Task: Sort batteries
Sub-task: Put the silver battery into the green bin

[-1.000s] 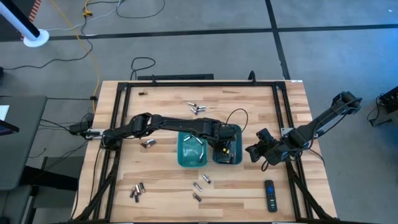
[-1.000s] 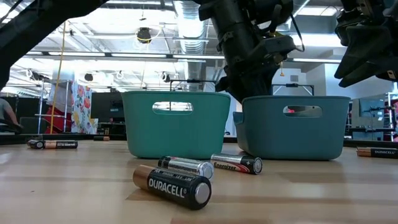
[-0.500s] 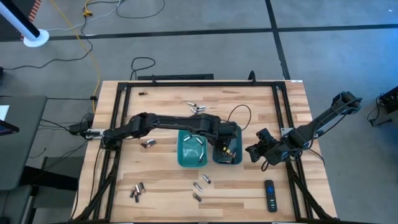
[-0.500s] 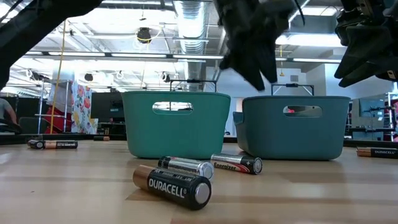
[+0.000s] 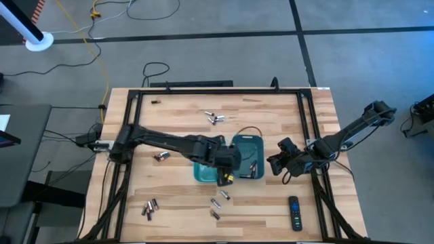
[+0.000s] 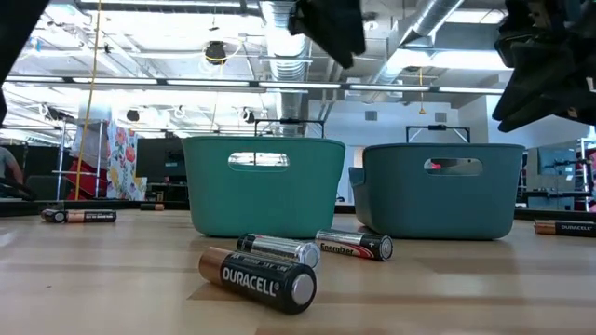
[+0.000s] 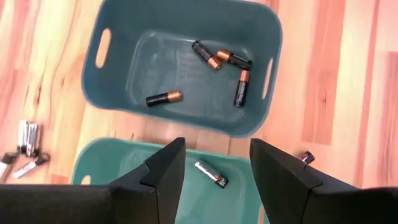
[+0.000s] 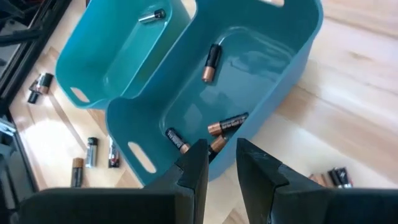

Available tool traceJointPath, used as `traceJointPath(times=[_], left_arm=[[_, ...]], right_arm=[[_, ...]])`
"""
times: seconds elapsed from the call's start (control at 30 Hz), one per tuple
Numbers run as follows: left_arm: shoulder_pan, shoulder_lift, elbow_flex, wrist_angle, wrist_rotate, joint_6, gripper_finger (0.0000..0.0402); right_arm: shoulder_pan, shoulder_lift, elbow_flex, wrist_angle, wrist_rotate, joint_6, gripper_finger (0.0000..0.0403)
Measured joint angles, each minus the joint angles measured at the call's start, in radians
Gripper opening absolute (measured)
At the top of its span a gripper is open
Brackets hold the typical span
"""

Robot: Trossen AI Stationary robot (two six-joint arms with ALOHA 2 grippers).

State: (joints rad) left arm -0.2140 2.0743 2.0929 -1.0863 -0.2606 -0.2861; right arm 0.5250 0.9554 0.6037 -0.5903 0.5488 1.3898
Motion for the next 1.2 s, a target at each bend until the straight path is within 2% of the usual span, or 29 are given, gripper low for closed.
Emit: traceJointPath(times=[0.23,0.37,0.53,0.7,0.83,0.93,1.03,1.2], left_arm=[[-0.025,-0.259,-0.446,0.308,0.019,-0.116,0.0176],[-0.055,-0.432,-0.709,0.486,0.023,-0.192,0.0176],[-0.101,-0.623,-0.938,0.583,0.022,-0.312,0.0176],[-0.12,-0.732,-1.048,0.567,0.02,-0.444,0.0176],[-0.121,-0.769,-1.068,0.513,0.02,-0.439,0.0176],[-0.13,-0.774,-1.068,0.497,0.021,-0.474,0.0176],[-0.153,-0.773,-1.068,0.496,0.014,-0.428,0.0176],[-0.207,-0.773,-1.068,0.494,-0.125,-0.403,0.0176]], right_arm=[[-0.058,0.0,0.0,0.037,0.003,-0.089,0.0103],[-0.087,0.0,0.0,0.13,0.004,-0.262,0.0103],[-0.109,0.0,0.026,0.174,0.002,-0.483,0.0103],[-0.132,0.0,0.131,0.054,0.001,-0.601,0.0103],[-0.149,0.0,0.227,-0.15,0.0,-0.588,0.0103],[-0.147,0.0,0.277,-0.324,-0.002,-0.526,0.0103],[-0.14,0.0,0.289,-0.466,-0.029,-0.427,0.0103],[-0.085,0.0,0.273,-0.587,-0.074,-0.264,0.0103]])
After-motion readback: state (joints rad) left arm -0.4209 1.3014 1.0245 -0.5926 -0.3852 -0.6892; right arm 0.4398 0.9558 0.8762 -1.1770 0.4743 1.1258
